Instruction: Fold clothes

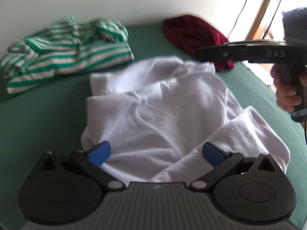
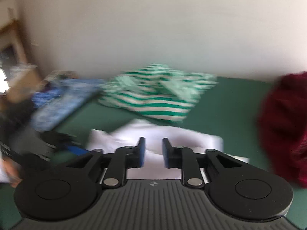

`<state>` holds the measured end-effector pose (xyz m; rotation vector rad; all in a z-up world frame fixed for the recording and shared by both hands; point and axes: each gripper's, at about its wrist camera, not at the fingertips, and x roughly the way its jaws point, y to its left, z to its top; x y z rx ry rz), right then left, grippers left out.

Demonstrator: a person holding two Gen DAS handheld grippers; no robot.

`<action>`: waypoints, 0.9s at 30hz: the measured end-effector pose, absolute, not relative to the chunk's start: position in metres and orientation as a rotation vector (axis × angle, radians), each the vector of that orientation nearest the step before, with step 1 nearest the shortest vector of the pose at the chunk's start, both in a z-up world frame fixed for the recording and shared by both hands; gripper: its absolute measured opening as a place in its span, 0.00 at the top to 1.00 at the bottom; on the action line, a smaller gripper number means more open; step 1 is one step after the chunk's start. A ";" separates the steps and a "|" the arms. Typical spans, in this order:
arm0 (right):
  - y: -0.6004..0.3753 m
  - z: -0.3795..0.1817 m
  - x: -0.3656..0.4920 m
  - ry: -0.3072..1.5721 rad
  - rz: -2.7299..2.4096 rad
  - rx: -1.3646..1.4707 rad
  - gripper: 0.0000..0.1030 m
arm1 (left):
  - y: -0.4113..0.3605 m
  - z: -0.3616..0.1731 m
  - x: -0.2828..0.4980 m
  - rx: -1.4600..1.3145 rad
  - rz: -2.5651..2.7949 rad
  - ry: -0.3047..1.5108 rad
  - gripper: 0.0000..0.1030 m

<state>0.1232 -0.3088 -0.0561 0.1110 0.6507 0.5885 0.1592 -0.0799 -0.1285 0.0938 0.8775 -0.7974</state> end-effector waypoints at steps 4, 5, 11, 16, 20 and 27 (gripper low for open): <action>-0.252 -0.063 0.146 0.645 0.719 0.013 0.63 | -0.074 -0.122 0.146 0.077 -0.781 0.848 0.01; -0.239 -0.066 0.152 0.652 0.738 -0.023 0.63 | -0.071 -0.120 0.144 0.082 -0.770 0.828 0.01; -0.207 -0.089 0.182 0.747 0.753 -0.081 0.97 | -0.065 -0.127 0.142 0.025 -0.764 0.854 0.01; -0.209 -0.107 0.208 0.781 0.703 0.035 0.97 | -0.073 -0.132 0.131 0.052 -0.764 0.839 0.01; -0.214 -0.106 0.209 0.755 0.698 0.086 0.92 | -0.076 -0.131 0.129 0.070 -0.769 0.849 0.01; -0.277 -0.070 0.171 0.726 0.700 0.256 0.64 | -0.063 -0.113 0.130 0.032 -0.770 0.848 0.01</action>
